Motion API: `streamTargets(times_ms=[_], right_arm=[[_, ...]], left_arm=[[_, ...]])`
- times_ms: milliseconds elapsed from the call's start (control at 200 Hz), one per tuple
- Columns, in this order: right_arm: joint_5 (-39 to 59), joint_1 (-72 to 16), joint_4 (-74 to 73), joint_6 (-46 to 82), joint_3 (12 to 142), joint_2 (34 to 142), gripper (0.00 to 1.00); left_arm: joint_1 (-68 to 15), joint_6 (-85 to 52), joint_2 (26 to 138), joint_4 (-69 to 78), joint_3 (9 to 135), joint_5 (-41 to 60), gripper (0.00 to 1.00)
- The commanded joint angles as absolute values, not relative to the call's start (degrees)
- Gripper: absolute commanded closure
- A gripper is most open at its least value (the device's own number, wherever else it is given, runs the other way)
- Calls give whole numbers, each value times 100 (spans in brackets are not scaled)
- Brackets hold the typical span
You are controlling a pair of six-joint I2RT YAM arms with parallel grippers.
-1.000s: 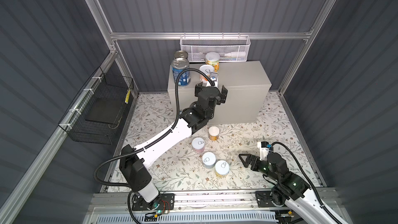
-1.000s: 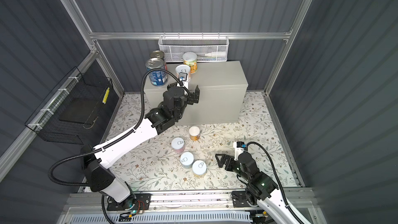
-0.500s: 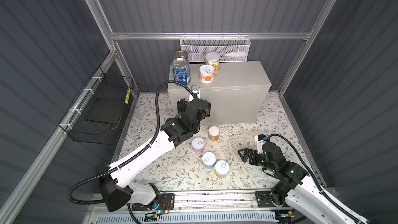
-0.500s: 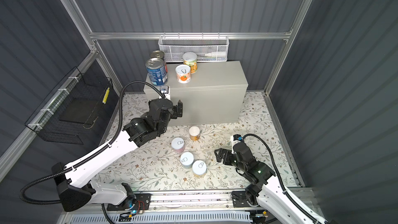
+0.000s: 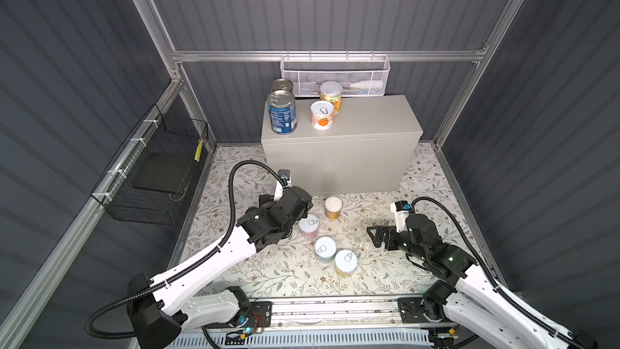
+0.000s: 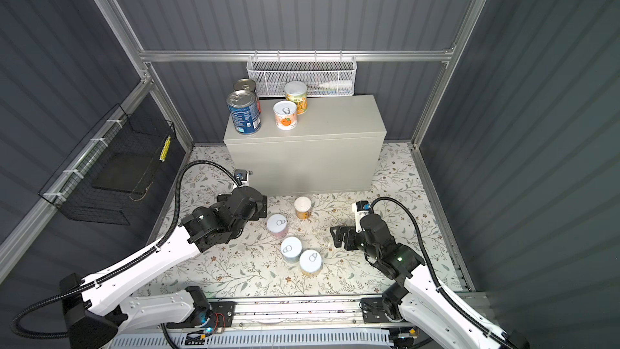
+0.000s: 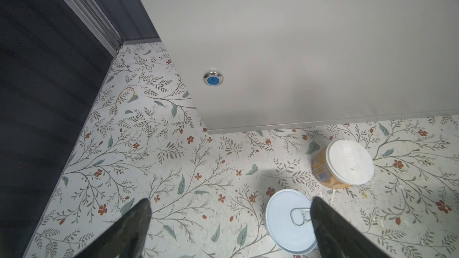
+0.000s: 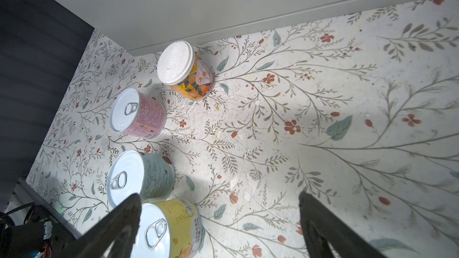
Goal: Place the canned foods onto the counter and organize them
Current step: 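Open the left gripper and withdraw it down toward the table cans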
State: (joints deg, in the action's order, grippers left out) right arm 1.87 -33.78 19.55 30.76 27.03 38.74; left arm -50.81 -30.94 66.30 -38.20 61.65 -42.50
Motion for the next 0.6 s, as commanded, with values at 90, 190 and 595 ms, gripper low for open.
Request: streamTargets(times_ms=[90,190,595], right_arm=[[73,-3370,2720,3095,2776,3373,1],[151,-3367,3061,3240,2794,3021,1],[263,-3384,3703,3665,2589,2224,1]], left_arm=[[-5071,-3617,6833,-4332,6289,-3479,0],[-5076,-3761,7085,-4478,6363,-3114,0],[-6315,-3857,7544,-3708,5921,-2378,0]])
